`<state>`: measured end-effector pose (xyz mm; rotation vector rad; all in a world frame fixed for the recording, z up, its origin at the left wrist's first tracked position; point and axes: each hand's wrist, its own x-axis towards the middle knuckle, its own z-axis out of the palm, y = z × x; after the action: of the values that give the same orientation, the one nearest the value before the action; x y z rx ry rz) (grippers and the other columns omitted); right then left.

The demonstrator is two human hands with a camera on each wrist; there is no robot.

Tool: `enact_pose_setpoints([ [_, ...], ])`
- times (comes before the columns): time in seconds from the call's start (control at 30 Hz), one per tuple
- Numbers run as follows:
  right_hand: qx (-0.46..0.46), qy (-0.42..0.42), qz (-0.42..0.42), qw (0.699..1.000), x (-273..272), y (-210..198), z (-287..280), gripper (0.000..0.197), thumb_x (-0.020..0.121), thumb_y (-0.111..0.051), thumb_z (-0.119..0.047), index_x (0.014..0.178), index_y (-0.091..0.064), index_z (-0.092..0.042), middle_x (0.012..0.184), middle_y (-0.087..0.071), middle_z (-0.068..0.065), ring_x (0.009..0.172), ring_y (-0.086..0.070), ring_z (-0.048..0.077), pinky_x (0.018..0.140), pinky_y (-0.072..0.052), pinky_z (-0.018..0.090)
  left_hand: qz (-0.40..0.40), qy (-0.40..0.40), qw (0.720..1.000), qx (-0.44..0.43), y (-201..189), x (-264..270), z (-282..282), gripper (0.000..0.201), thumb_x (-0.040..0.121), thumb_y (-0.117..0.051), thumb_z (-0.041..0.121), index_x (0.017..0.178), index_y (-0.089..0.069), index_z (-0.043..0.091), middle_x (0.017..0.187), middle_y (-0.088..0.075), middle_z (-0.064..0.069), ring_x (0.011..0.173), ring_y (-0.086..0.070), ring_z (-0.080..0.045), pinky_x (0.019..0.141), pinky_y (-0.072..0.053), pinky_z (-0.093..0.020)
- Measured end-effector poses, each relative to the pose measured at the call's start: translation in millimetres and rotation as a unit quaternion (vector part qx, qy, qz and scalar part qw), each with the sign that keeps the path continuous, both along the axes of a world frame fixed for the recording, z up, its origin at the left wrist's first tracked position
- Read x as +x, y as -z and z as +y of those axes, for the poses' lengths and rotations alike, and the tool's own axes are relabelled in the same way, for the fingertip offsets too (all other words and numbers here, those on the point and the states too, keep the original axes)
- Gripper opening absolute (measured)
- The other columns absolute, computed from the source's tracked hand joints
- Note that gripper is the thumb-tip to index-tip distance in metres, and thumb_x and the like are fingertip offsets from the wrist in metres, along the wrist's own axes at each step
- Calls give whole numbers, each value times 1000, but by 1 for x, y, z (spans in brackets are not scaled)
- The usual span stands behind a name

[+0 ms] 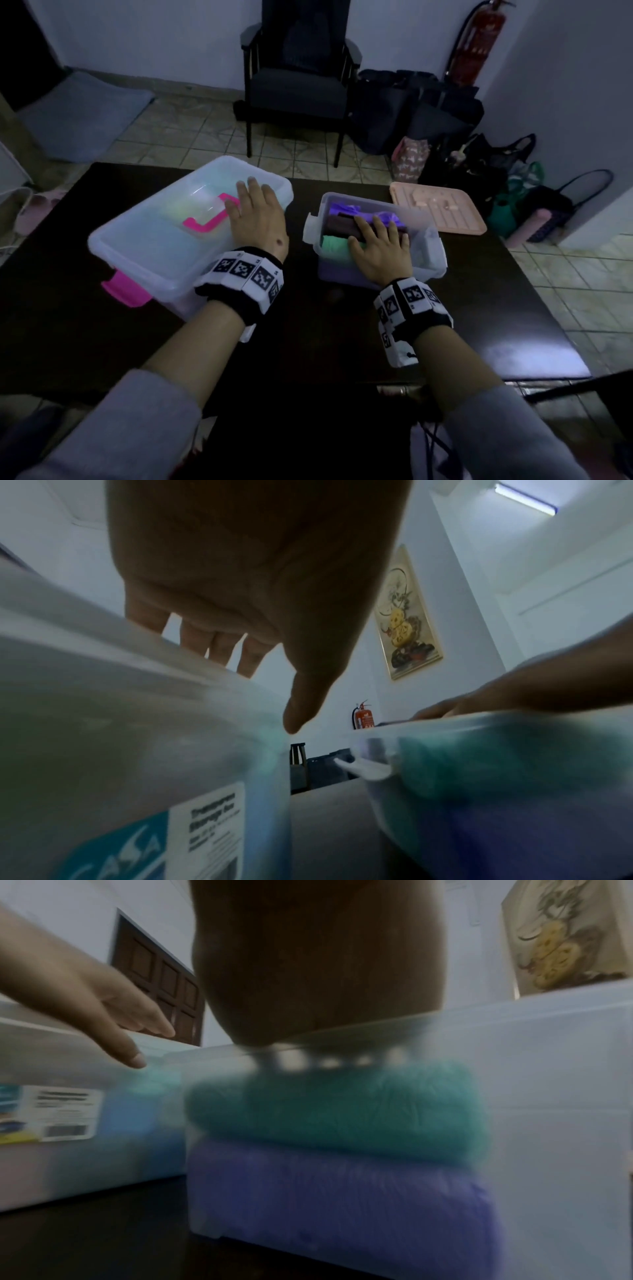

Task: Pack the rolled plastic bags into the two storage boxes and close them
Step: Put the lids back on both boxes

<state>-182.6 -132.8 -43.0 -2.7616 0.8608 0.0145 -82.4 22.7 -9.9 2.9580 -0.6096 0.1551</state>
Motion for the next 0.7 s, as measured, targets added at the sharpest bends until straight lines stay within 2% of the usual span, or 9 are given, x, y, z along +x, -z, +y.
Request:
enact_pose_setpoints([
  [0.13,2,20,3,1000,-1,0,-11,55,97,-28,-47,149,-14,-35,159,-9,0,146,-1,29,116,1,49,17,-3,999,41,4,16,-1,71,90,-54,21,148,-14,12,156,-7,-17,143,-6,-38,113,-12,-54],
  [0.23,5,19,2,1000,-1,1,-14,55,97,-28,-47,149,-13,-35,159,-9,1,146,-1,29,116,1,50,38,1,996,76,11,24,3,78,88,-59,28,148,-10,16,154,-9,-18,141,-10,-43,111,-16,-61],
  [0.37,1,16,4,1000,-1,2,-15,55,98,-27,-47,149,-13,-34,158,-9,1,146,-1,29,116,2,50,52,31,993,98,10,24,4,64,97,-44,31,148,-8,14,154,-9,-20,139,-12,-47,108,-17,-62],
  [0.5,0,14,6,1000,-1,2,-15,55,98,-26,-47,149,-12,-34,159,-8,2,146,0,30,116,2,50,29,51,989,134,8,18,7,59,98,-41,23,148,-10,11,154,-12,-22,138,-17,-49,108,-21,-61],
  [0.7,5,16,11,1000,0,2,-15,55,98,-26,-47,149,-11,-34,159,-7,3,145,0,30,116,2,51,-12,125,977,169,11,-5,25,62,97,-43,26,147,-8,14,154,-12,-19,138,-21,-44,108,-26,-59],
])
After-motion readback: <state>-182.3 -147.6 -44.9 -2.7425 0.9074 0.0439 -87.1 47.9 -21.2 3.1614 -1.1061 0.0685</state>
